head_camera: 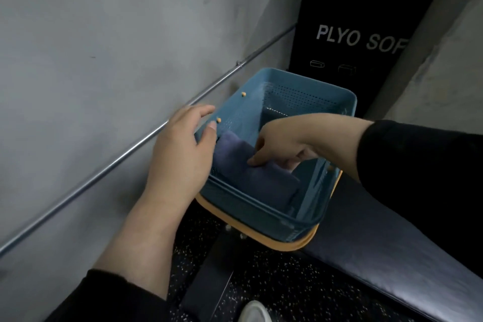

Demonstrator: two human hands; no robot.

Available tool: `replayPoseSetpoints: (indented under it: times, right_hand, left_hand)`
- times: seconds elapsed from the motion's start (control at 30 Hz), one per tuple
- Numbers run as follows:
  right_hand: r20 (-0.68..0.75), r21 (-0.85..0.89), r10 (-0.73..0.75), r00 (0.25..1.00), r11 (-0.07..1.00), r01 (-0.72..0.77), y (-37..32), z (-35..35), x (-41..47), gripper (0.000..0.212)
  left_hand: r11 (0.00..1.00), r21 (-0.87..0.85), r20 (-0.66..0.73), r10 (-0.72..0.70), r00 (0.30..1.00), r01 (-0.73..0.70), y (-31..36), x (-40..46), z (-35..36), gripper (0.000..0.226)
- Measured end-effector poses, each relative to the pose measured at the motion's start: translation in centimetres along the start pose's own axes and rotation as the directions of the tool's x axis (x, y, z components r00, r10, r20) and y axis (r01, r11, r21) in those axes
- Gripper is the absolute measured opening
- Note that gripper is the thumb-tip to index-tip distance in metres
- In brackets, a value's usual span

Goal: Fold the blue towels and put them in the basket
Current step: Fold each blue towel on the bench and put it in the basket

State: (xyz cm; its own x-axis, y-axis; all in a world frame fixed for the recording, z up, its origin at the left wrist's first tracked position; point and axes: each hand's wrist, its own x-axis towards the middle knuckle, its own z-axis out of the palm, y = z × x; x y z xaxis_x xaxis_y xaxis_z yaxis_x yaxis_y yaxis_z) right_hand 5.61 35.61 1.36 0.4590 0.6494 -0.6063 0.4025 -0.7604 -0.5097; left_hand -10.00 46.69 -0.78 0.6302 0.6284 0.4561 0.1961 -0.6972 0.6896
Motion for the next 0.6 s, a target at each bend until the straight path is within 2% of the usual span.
replayPoseSetpoints:
  times: [0.2, 0.3, 0.4, 0.5, 0.57, 0.6]
  right_hand:
    - [0.199, -0.105, 0.063, 0.978, 0.994, -0.043, 0.3, 1.6, 2.4, 0.015]
    - [0.251, -0.161, 0.099, 0.963, 0.985, -0.059, 0.2, 1.9, 3.1, 0.012]
    - [0.278, -0.213, 0.13, 0.952, 0.975, -0.071, 0.1, 2.0, 3.7, 0.028]
    - [0.277, -0.299, 0.141, 0.951, 0.953, -0.054, -0.2, 2.5, 4.3, 0.036]
    - [0.246, -0.491, 0.163, 0.955, 0.871, -0.022, -0.7, 2.6, 4.3, 0.042]
    - [0.184, -0.636, 0.124, 0.975, 0.772, 0.022, -1.1, 2.4, 3.9, 0.045]
  left_hand:
    - [0.999, 0.019, 0.101, 0.034, 0.994, -0.036, 0.4, -0.1, 0.6, 0.028]
    - [0.999, 0.014, 0.118, 0.033, 0.992, -0.034, 0.4, -0.1, 0.7, 0.027]
    - [1.0, 0.01, 0.129, 0.02, 0.991, -0.022, 0.3, 0.0, 0.6, 0.027]
    - [1.0, 0.02, 0.142, 0.013, 0.99, -0.016, 0.3, 0.0, 0.6, 0.028]
    - [1.0, 0.019, 0.147, 0.011, 0.989, -0.014, 0.3, -0.1, 0.5, 0.028]
    - [1.0, 0.018, 0.147, 0.012, 0.989, -0.015, 0.3, -0.1, 0.5, 0.028]
